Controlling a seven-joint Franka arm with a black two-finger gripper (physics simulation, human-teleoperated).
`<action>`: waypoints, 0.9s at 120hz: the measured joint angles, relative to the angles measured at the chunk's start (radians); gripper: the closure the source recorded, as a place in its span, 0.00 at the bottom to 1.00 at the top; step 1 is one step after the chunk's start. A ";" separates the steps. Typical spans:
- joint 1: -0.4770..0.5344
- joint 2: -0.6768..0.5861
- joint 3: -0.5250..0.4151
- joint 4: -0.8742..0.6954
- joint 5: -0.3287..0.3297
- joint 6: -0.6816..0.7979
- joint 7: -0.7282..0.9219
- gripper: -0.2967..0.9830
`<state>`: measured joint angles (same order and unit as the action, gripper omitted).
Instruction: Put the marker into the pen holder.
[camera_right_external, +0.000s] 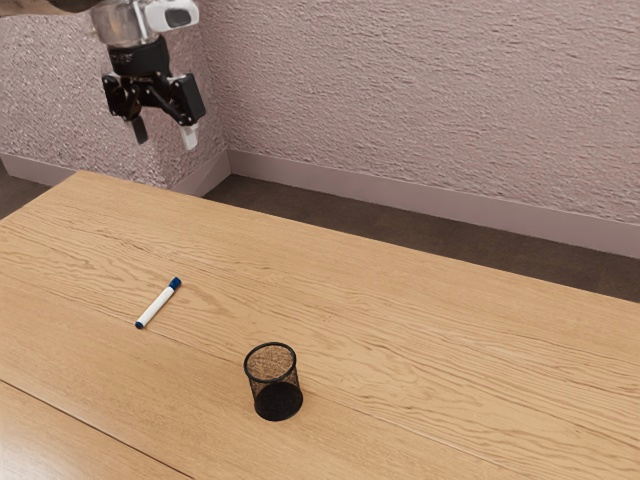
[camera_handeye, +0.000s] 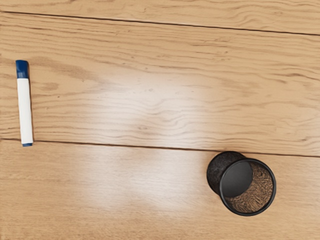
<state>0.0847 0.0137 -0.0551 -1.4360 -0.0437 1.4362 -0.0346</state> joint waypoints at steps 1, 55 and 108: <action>0.000 0.000 0.000 -0.002 0.001 0.001 0.000 0.23; 0.117 0.079 0.170 -0.682 0.046 0.484 -0.004 0.23; 0.091 0.282 0.170 -0.630 0.077 0.835 0.040 0.35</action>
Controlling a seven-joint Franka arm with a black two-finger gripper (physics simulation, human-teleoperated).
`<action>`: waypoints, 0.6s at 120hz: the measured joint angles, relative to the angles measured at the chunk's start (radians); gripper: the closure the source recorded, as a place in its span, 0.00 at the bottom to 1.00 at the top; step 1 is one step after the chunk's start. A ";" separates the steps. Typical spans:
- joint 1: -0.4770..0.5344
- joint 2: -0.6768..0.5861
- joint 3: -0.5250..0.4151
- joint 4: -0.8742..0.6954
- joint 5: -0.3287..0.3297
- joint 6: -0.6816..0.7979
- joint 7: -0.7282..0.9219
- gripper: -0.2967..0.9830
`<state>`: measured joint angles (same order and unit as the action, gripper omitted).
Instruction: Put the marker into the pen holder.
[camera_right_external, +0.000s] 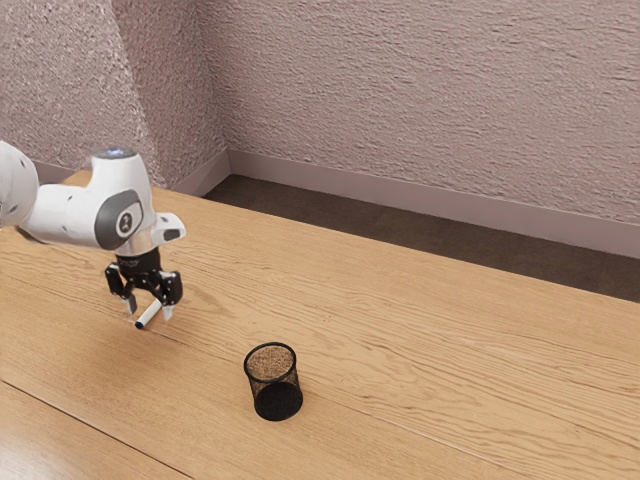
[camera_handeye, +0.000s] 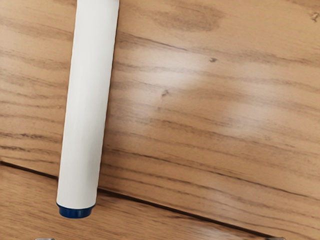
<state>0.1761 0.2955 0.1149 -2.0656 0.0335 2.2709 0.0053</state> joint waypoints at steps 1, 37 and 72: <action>0.002 0.003 0.000 0.002 0.001 0.002 0.001 0.36; 0.041 0.060 -0.001 0.016 0.011 0.060 0.046 0.52; 0.050 0.080 -0.001 0.030 0.007 0.078 0.083 0.64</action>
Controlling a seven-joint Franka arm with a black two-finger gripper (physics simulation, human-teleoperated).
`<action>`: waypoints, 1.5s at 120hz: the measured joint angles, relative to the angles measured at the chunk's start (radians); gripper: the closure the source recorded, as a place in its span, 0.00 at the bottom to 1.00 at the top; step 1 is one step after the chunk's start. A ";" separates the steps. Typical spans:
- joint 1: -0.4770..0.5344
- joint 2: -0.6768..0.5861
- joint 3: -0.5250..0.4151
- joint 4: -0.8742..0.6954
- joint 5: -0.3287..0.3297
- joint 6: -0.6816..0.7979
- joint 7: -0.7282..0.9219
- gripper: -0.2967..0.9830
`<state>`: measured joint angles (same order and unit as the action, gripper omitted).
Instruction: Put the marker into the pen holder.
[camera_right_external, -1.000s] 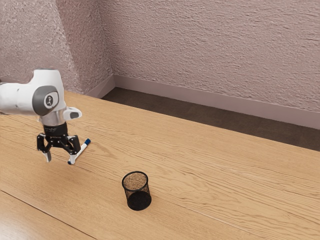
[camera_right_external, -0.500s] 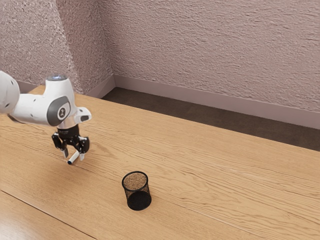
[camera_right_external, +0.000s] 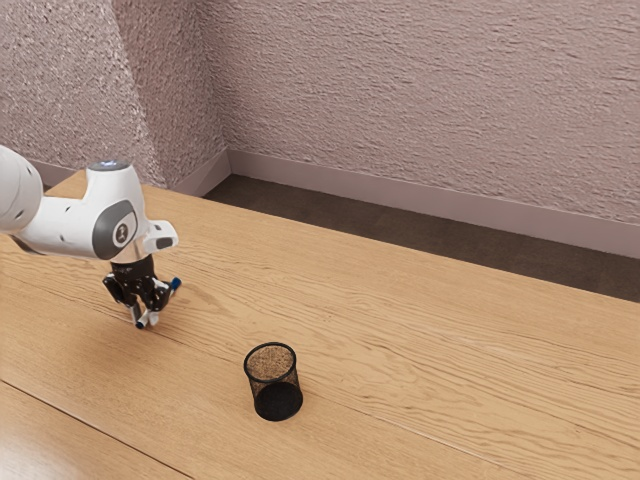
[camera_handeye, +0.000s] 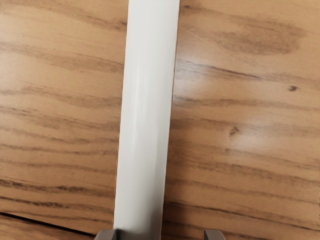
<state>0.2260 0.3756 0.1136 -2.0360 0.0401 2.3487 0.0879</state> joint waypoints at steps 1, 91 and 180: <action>0.000 0.001 0.000 0.000 0.000 0.000 0.001 0.64; 0.031 0.048 -0.012 0.057 -0.048 -0.015 0.095 0.79; -0.302 -0.607 -0.163 -0.362 -0.100 -0.236 0.027 0.81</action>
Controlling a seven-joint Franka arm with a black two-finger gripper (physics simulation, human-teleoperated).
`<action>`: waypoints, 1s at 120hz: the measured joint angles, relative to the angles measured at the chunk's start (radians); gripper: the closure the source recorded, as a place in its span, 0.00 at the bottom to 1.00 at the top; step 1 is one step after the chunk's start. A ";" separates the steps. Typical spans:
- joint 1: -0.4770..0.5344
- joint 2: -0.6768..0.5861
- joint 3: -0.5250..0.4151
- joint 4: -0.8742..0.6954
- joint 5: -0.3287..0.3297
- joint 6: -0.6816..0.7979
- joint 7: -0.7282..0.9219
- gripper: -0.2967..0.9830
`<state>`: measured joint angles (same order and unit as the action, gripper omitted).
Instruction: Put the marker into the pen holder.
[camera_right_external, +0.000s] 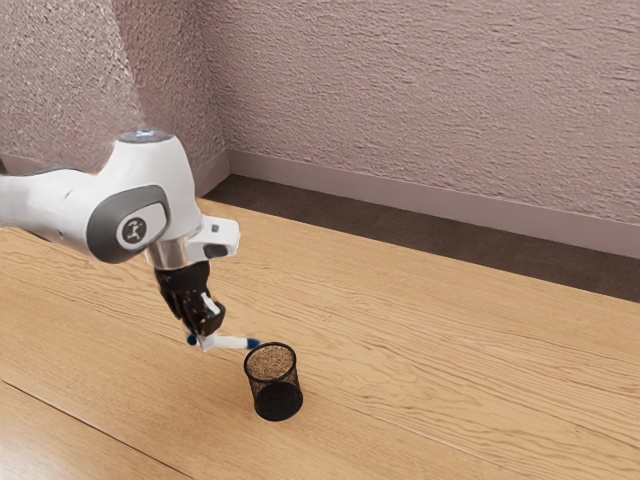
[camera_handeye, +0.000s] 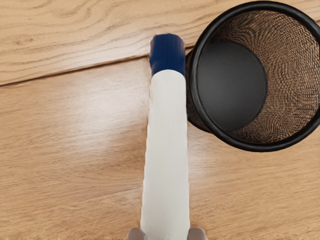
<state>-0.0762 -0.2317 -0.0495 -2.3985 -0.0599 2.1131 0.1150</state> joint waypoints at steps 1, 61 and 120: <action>0.000 0.003 0.000 0.001 -0.001 -0.001 -0.002 0.81; -0.028 -0.107 -0.120 0.029 -0.013 -0.045 -0.074 0.78; 0.011 0.227 -0.087 0.298 -0.027 -0.097 -0.105 0.59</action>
<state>-0.0648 -0.0044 -0.1368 -2.1005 -0.0866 2.0161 0.0100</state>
